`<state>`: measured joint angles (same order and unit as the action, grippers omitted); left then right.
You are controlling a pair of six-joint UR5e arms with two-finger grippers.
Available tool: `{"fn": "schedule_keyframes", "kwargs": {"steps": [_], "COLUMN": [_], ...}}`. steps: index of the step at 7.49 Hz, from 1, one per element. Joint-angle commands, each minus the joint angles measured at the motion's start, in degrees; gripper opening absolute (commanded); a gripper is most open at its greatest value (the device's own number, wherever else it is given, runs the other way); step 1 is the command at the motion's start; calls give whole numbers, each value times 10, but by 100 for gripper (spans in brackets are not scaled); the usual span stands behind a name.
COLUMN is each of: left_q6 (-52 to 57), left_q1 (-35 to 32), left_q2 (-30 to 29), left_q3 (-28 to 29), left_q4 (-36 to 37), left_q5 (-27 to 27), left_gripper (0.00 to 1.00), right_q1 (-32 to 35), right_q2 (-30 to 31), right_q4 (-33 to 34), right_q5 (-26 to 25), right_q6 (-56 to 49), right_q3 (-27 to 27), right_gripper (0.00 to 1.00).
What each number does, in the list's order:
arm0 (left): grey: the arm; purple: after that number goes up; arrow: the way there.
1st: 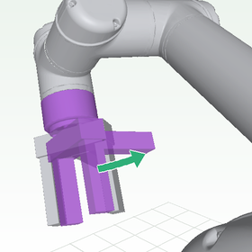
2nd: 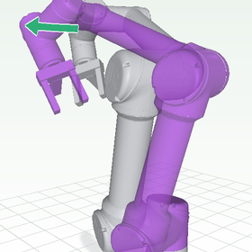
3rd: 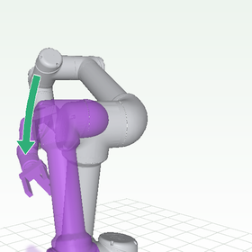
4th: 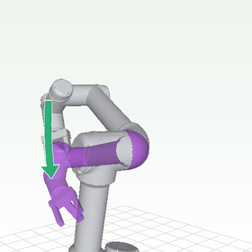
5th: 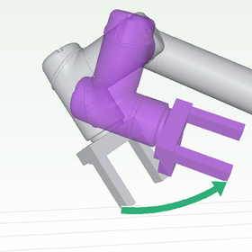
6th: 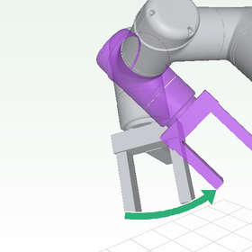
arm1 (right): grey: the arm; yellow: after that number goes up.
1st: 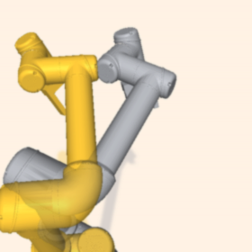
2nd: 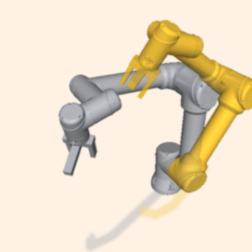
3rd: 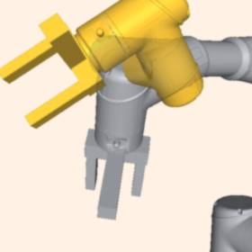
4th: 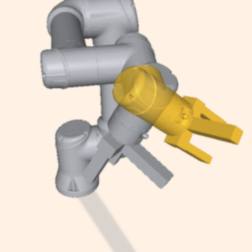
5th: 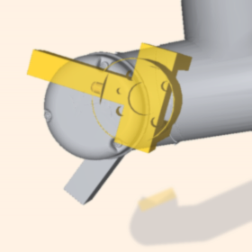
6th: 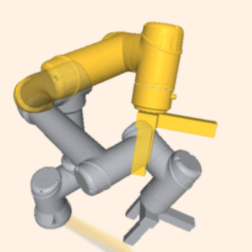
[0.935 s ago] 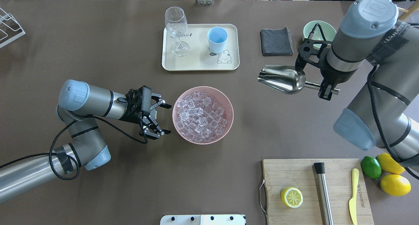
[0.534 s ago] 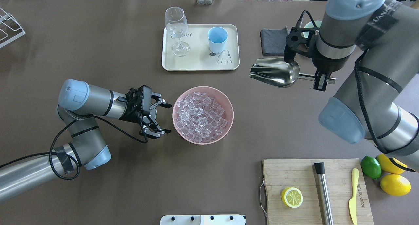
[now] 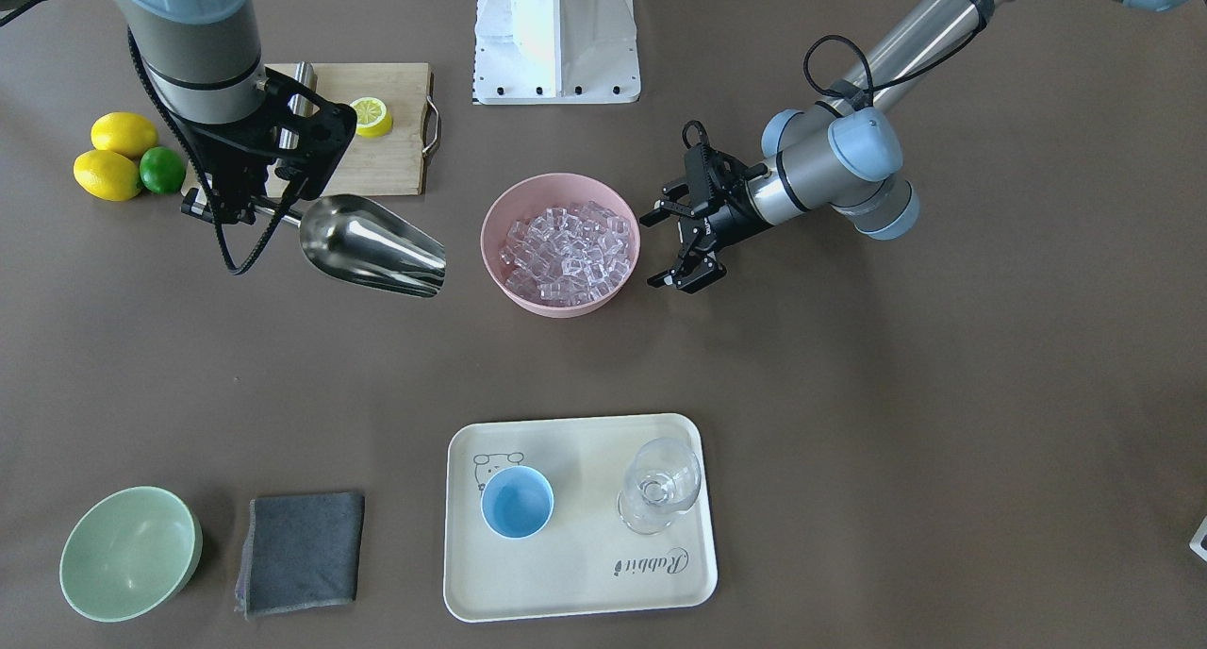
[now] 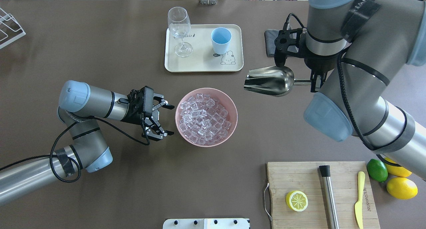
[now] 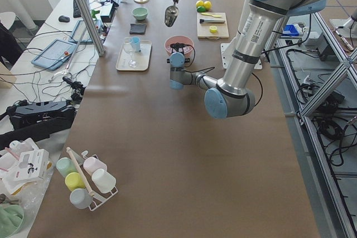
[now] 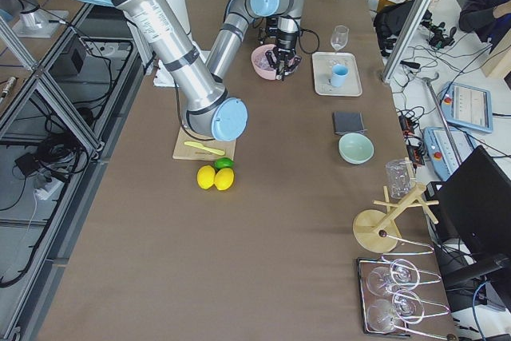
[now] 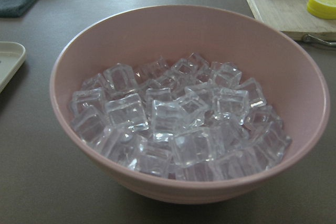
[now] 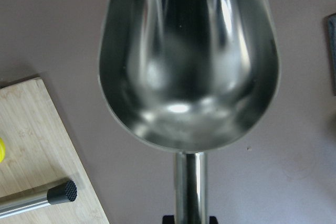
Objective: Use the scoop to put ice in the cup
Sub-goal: 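Carry the scoop with right gripper over the pink bowl of ice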
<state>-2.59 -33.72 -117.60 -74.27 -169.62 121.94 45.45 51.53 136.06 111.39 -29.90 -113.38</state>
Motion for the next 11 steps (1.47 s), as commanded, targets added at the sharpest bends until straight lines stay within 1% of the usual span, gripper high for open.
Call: {"fn": "schedule_keyframes", "kwargs": {"steps": [1, 3, 4, 5, 6, 9, 10, 11], "left_q6": [0, 0, 0, 0, 0, -1, -1, -1], "left_q1": [1, 1, 1, 1, 1, 1, 1, 1], "left_q2": [1, 1, 1, 1, 1, 0, 1, 0], "left_q3": [0, 0, 0, 0, 0, 0, 0, 0], "left_q4": [0, -1, -2, -3, -3, -4, -4, -5], "left_q5": [0, 0, -1, 0, -1, -6, -8, -8], "left_gripper": [98, 98, 98, 98, 98, 98, 98, 98], "right_q1": [-40, -57, -67, -71, -78, -116, -117, -117], "right_q2": [-20, -28, -28, -29, -32, -54, -80, -85], "right_q4": [32, 60, 60, 58, 56, 62, 98, 110], "right_q5": [-43, -72, -83, -86, -85, -91, -91, -91], "right_q6": [-3, -3, 2, 20, 27, 107, 110, 105], "right_q3": [16, 15, 17, 34, 40, 49, 49, 39], "right_gripper": [0, 0, 0, 0, 0, 0, 0, 0]}}
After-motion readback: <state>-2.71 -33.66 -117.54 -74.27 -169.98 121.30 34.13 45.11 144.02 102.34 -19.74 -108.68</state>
